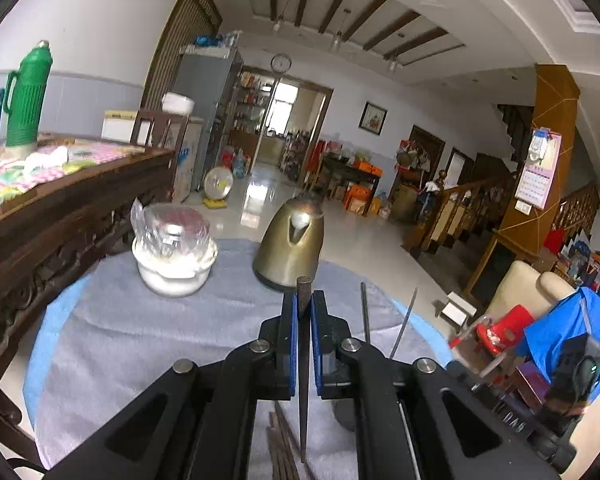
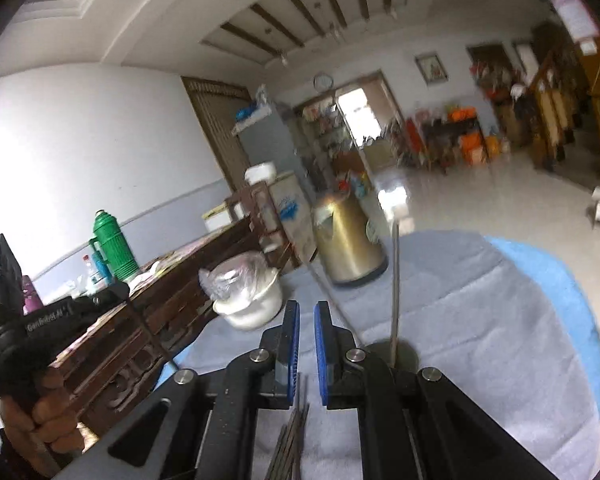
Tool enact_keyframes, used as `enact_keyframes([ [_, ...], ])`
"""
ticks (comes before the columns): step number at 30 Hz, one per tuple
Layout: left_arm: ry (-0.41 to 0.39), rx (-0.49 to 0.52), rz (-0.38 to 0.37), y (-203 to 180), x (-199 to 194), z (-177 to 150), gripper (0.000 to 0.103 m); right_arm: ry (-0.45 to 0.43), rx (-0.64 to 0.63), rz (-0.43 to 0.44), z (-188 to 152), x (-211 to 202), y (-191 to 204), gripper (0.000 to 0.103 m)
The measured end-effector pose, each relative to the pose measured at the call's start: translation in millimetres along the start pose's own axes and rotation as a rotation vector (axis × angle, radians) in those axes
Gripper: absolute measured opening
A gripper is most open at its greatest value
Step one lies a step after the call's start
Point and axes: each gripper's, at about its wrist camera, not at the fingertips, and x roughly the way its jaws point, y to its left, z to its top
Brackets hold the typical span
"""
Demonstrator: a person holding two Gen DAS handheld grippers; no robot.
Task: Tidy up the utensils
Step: 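Lift both held chopsticks upright and carry them above the grey cup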
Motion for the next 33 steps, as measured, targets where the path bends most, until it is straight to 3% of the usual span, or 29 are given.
enact_keyframes([
  [4, 0.061, -0.027, 0.026, 17, 8, -15, 0.007, 0.192, 0.034, 0.029, -21, 32, -2, 0.010],
  [8, 0.084, -0.057, 0.042, 34, 3, -29, 0.007, 0.345, 0.052, -0.006, -43, 74, 0, 0.015],
  [15, 0.057, -0.087, 0.076, 66, -19, -27, 0.007, 0.466, -0.070, -0.123, -64, 145, 31, 0.027],
  [24, 0.077, -0.134, 0.068, 100, -26, -28, 0.007, 0.642, -0.236, -0.382, -74, 243, 33, 0.028],
  [30, 0.085, -0.147, 0.060, 106, -26, -31, 0.007, 0.788, -0.250, -0.433, -81, 280, 18, 0.028],
  [32, 0.085, -0.147, 0.059, 106, -26, -31, 0.007, 0.778, -0.247, -0.422, -82, 281, 17, 0.026],
  [33, 0.084, -0.147, 0.060, 106, -27, -31, 0.007, 0.773, -0.255, -0.410, -82, 280, 17, 0.020],
])
